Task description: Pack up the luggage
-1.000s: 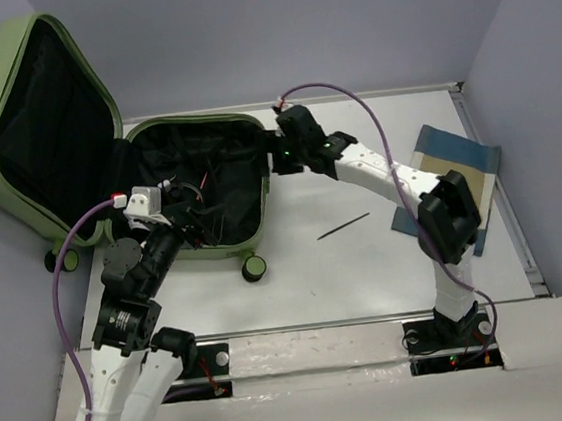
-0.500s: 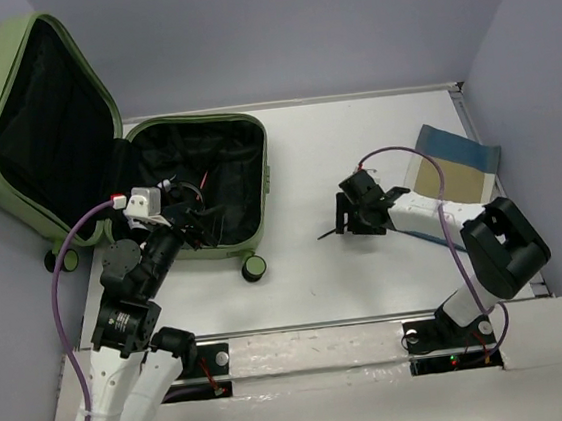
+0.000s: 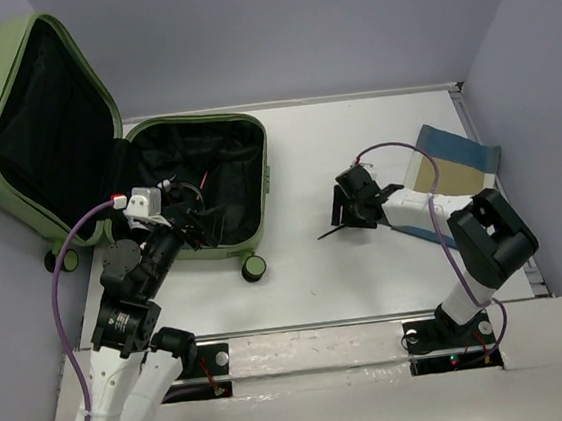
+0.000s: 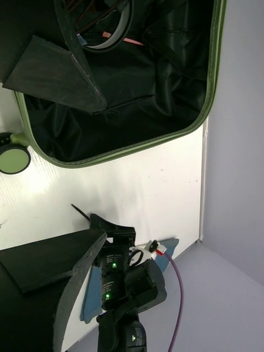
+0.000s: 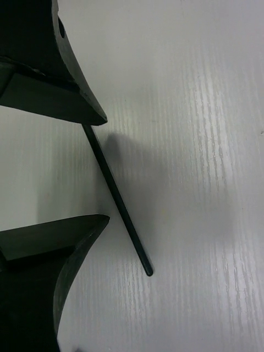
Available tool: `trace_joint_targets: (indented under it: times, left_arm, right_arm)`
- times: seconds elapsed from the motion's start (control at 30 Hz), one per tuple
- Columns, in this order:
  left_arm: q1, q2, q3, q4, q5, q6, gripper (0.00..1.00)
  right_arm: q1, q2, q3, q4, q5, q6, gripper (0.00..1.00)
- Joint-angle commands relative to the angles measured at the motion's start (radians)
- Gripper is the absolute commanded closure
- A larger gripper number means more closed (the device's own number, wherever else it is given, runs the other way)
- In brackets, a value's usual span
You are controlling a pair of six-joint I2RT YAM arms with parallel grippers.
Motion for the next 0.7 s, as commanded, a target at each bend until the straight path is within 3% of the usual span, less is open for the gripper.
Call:
trace_joint_targets:
  times: [0.0,0.33,0.47,0.57,0.67]
  left_arm:
    - [-0.007,-0.011,0.026,0.041,0.02,0.009,0.01]
    - [-0.007,-0.014,0.027,0.041,0.015,0.009,0.01]
    - [-0.007,-0.014,0.026,0.041,0.012,0.01,0.01]
    - [-0.007,-0.012,0.026,0.041,0.013,0.01,0.01]
    - [-0.007,-0.012,0.026,0.041,0.013,0.01,0.01]
  right_arm:
    - [0.006,0.063,0.057,-0.016,0.029,-0.005,0.32]
    - [0.041,0.143,0.146,-0.15,0.089,-0.083,0.73]
    - [0.072,0.177,0.177,-0.178,0.104,-0.091,0.69]
    - [0.082,0.186,0.184,-0.194,0.115,-0.095,0.57]
    - [0.092,0.192,0.174,-0.202,0.104,-0.103,0.63]
